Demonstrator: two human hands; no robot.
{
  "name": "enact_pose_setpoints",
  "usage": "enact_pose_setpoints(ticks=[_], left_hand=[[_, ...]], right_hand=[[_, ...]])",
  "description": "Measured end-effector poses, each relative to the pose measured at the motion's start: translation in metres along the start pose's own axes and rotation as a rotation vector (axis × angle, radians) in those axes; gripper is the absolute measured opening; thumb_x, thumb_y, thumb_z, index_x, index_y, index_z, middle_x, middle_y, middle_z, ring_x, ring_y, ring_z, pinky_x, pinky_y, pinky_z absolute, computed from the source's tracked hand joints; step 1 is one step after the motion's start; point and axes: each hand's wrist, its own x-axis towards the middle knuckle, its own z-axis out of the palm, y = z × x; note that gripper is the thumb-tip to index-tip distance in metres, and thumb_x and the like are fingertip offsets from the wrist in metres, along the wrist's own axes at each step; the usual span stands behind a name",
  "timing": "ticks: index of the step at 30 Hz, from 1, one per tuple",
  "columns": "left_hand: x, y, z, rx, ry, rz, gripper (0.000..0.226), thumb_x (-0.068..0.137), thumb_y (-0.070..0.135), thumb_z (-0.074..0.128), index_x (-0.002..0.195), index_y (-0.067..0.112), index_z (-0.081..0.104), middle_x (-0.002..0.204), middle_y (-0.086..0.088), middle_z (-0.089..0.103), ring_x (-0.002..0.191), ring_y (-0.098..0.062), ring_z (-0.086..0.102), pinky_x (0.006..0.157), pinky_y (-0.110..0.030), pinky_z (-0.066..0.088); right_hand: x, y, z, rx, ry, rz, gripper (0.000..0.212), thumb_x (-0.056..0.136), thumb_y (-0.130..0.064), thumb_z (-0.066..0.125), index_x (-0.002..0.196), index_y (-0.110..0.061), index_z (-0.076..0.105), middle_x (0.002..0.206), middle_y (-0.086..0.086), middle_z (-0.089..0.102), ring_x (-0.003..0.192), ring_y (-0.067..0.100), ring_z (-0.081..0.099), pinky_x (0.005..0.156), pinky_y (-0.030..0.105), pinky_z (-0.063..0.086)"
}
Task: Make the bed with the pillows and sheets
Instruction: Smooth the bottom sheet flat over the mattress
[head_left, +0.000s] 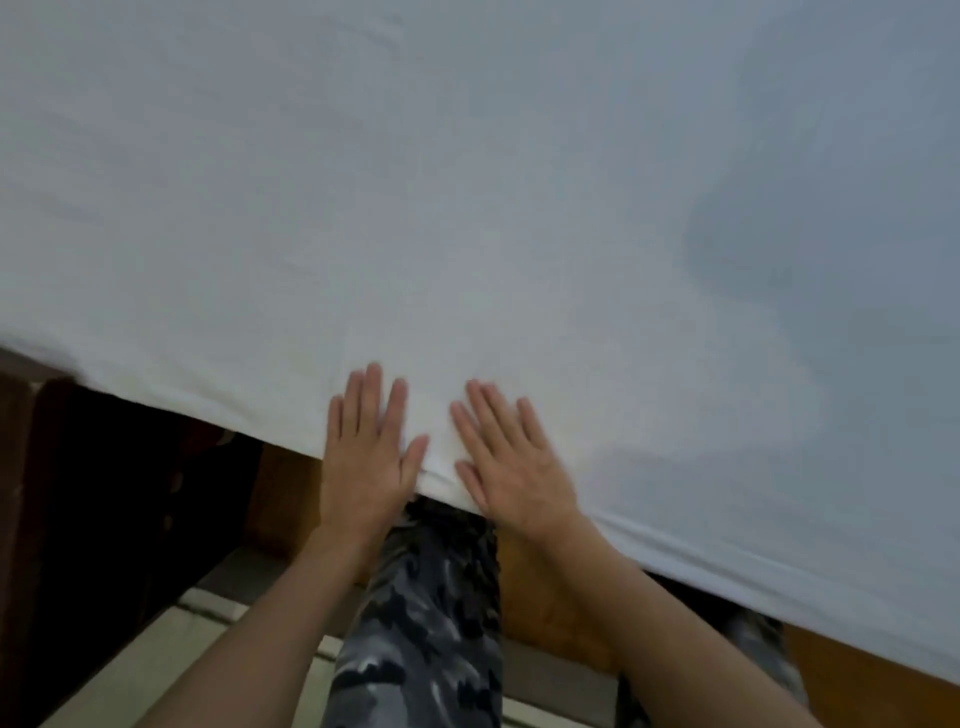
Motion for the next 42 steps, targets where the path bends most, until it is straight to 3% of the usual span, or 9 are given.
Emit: enact_pose_setpoints(ticks=[8,11,14,18,22,25,29,33,42], left_hand=[[0.000,-0.019,-0.031,-0.107,0.056,0.118,0.060,0.103,0.041,0.030,0.151,0.007,0.020,0.153,-0.025,0.028,0.143,-0.036,0.026,0.117,-0.050,0.023],[0.043,0.007,-0.045,-0.191,0.127,0.121,0.055,0.102,0.035,0.033,0.148,0.004,0.027,0.153,-0.024,0.027,0.143,-0.037,0.025,0.119,-0.048,0.018],[0.119,0.040,-0.057,-0.219,0.175,0.066,0.054,0.100,0.030,0.040,0.147,0.005,0.030,0.153,-0.027,0.026,0.143,-0.039,0.022,0.118,-0.050,0.018],[0.231,0.085,-0.077,-0.174,0.214,0.123,0.057,0.095,0.032,0.046,0.146,0.006,0.040,0.152,-0.026,0.031,0.142,-0.041,0.028,0.116,-0.050,0.019],[0.312,0.102,-0.097,-0.109,0.187,0.103,0.060,0.098,0.037,0.035,0.152,0.013,0.027,0.159,-0.020,0.018,0.148,-0.034,0.015,0.119,-0.045,0.009],[0.334,0.070,-0.096,-0.074,0.158,0.042,0.061,0.100,0.044,0.025,0.155,0.017,0.017,0.162,-0.014,0.009,0.150,-0.030,0.007,0.121,-0.042,0.004],[0.331,0.007,-0.093,-0.043,0.179,0.114,0.063,0.099,0.048,0.022,0.155,0.019,0.018,0.162,-0.009,0.012,0.150,-0.026,0.008,0.122,-0.041,0.004],[0.321,-0.070,-0.100,-0.010,0.168,0.076,0.064,0.100,0.049,0.019,0.156,0.018,0.012,0.163,-0.008,0.008,0.150,-0.026,0.005,0.122,-0.042,0.003],[0.260,-0.318,-0.113,0.008,0.211,-0.128,0.059,0.103,0.041,0.022,0.155,0.013,0.017,0.161,-0.013,0.013,0.149,-0.029,0.010,0.121,-0.041,0.005]], right_hand=[[0.008,-0.002,-0.022,0.058,-0.049,-0.131,0.053,0.103,-0.034,0.031,0.148,-0.006,0.031,0.156,0.014,0.024,0.146,0.026,0.020,0.118,0.043,0.017],[0.020,0.026,-0.043,0.104,0.079,0.017,0.052,0.103,-0.034,0.032,0.145,-0.004,0.031,0.153,0.015,0.026,0.146,0.025,0.018,0.118,0.045,0.018],[0.055,0.081,-0.061,0.119,0.207,0.161,0.053,0.103,-0.033,0.031,0.144,-0.001,0.029,0.152,0.015,0.026,0.147,0.024,0.012,0.119,0.043,0.010],[0.118,0.172,-0.094,0.048,0.328,0.337,0.056,0.100,-0.031,0.036,0.144,0.003,0.031,0.150,0.026,0.030,0.142,0.035,0.022,0.118,0.038,0.003],[0.181,0.247,-0.127,-0.020,0.310,0.489,0.063,0.099,-0.036,0.034,0.149,0.001,0.023,0.157,0.022,0.016,0.146,0.035,0.013,0.118,0.041,0.003],[0.224,0.261,-0.134,-0.004,0.263,0.573,0.067,0.097,-0.040,0.027,0.151,-0.003,0.016,0.160,0.016,0.008,0.148,0.029,0.005,0.120,0.041,0.001],[0.272,0.206,-0.118,-0.035,0.215,0.542,0.066,0.098,-0.042,0.021,0.153,-0.006,0.010,0.160,0.016,0.005,0.148,0.027,0.003,0.120,0.041,0.000],[0.329,0.095,-0.094,-0.048,0.156,0.375,0.065,0.101,-0.043,0.020,0.153,-0.007,0.006,0.160,0.016,0.003,0.148,0.027,0.001,0.120,0.040,-0.001],[0.420,-0.163,-0.025,0.059,0.101,0.072,0.056,0.101,-0.032,0.033,0.149,-0.003,0.025,0.157,0.016,0.020,0.147,0.028,0.015,0.120,0.042,0.007]])
